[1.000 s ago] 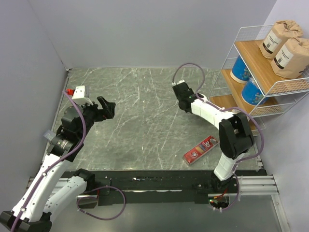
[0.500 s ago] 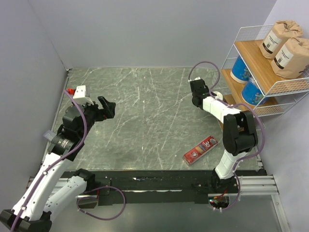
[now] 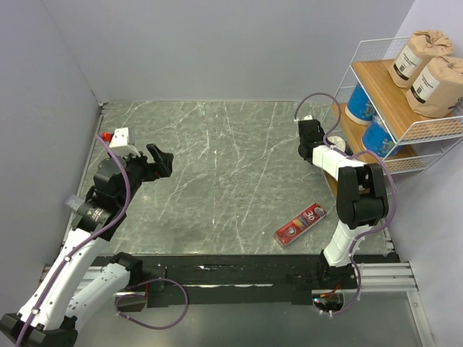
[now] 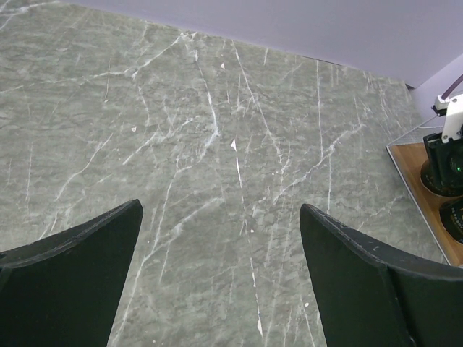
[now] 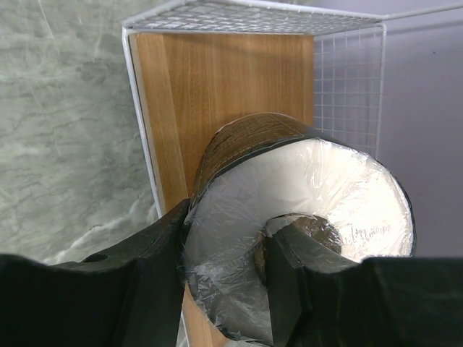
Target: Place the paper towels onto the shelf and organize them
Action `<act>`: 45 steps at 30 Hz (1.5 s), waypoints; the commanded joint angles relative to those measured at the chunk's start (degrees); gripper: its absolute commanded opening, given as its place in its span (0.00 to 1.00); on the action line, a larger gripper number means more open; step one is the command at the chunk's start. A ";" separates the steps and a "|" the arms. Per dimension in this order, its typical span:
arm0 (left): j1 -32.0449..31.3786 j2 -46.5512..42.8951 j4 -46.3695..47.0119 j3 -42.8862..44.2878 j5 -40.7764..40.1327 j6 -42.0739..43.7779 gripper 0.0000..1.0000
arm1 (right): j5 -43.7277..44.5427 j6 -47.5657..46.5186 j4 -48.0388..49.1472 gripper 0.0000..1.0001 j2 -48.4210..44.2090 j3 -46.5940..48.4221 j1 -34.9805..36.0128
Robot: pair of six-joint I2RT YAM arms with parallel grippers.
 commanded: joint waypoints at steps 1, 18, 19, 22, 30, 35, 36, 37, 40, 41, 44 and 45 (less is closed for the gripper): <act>-0.13 0.04 0.95 1.13 -0.68 -0.21 0.96 | 1.14 -2.61 5.06 0.48 0.57 0.27 -0.12; -0.39 -0.67 0.86 1.04 -1.29 -0.21 0.96 | 9.06 -1.38 1.19 0.63 -4.87 2.04 0.84; -0.39 -0.76 0.86 1.04 -1.29 -0.21 0.96 | 8.79 -1.38 1.36 0.63 -5.40 1.43 1.45; -0.39 -0.67 0.95 1.04 -1.47 -0.21 0.96 | 10.37 -1.38 1.19 0.64 -7.16 0.37 4.26; -0.48 -1.19 1.56 0.78 -1.03 -0.03 0.97 | 9.07 8.36 -9.08 0.70 -15.15 2.55 15.06; -0.57 -3.04 3.05 -0.01 1.08 0.58 0.96 | 0.02 19.88 -18.75 0.78 -25.25 4.32 21.84; -0.65 -3.39 3.40 -0.19 1.69 0.67 0.96 | -1.74 20.76 -19.02 0.80 -27.09 3.97 22.81; -0.66 -3.74 4.10 -0.36 2.92 0.84 0.97 | -4.63 22.68 -19.64 0.82 -30.59 4.06 24.64; -0.83 -4.62 5.25 -0.71 5.46 1.46 0.96 | -7.99 25.68 -22.27 1.00 -36.22 5.02 27.81; -0.92 -4.88 5.51 -0.89 6.09 1.64 0.96 | -10.00 27.00 -23.15 1.00 -37.47 5.20 28.26; -1.09 -6.11 7.53 -1.86 8.54 2.07 0.97 | -18.06 31.22 -25.27 1.00 -43.18 5.21 28.62; -1.09 -6.55 7.89 -2.21 8.90 2.25 0.96 | -21.32 31.84 -25.01 0.99 -44.76 4.50 28.70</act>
